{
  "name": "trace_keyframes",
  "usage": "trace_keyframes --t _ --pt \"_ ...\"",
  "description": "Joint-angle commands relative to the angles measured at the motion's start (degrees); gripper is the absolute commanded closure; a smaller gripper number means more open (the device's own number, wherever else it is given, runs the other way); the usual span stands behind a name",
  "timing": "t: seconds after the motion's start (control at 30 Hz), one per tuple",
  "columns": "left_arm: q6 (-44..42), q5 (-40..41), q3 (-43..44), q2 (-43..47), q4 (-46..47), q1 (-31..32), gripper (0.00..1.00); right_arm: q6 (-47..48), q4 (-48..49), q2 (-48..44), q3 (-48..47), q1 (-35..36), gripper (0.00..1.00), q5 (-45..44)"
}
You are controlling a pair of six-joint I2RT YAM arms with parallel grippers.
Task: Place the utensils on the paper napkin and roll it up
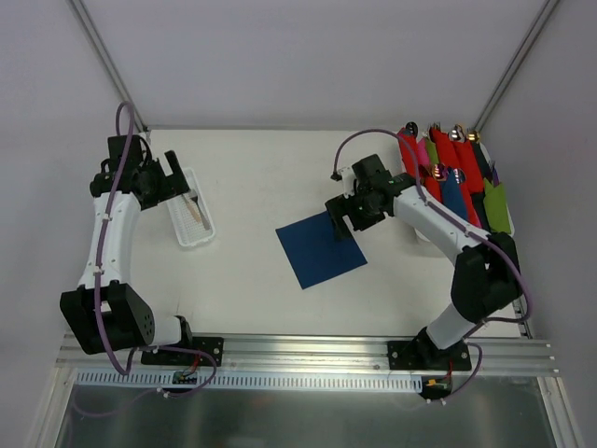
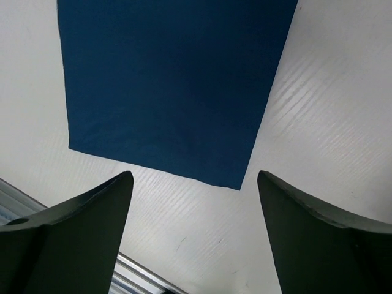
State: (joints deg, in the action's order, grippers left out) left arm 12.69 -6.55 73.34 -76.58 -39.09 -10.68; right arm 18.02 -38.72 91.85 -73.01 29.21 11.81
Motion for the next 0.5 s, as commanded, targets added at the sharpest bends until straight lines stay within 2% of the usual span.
trace_keyframes --t 0.0,0.2,0.3,0.47 --pt "1.10 8.29 1.37 -0.16 -2.22 3.11 0.01 -4.13 0.84 3.50 -3.62 1.28 0.15 -3.28" --pt "15.24 8.83 -4.42 3.79 -0.73 4.08 0.01 -10.02 1.54 9.30 -5.21 3.04 0.22 -7.85" --pt "21.22 8.57 -10.30 7.74 2.51 4.00 0.01 -11.25 3.73 10.97 -4.42 5.32 0.25 -10.05" --pt "23.26 8.39 -14.80 11.89 6.04 4.00 0.01 -11.25 5.58 14.22 -4.51 8.05 0.26 -11.46"
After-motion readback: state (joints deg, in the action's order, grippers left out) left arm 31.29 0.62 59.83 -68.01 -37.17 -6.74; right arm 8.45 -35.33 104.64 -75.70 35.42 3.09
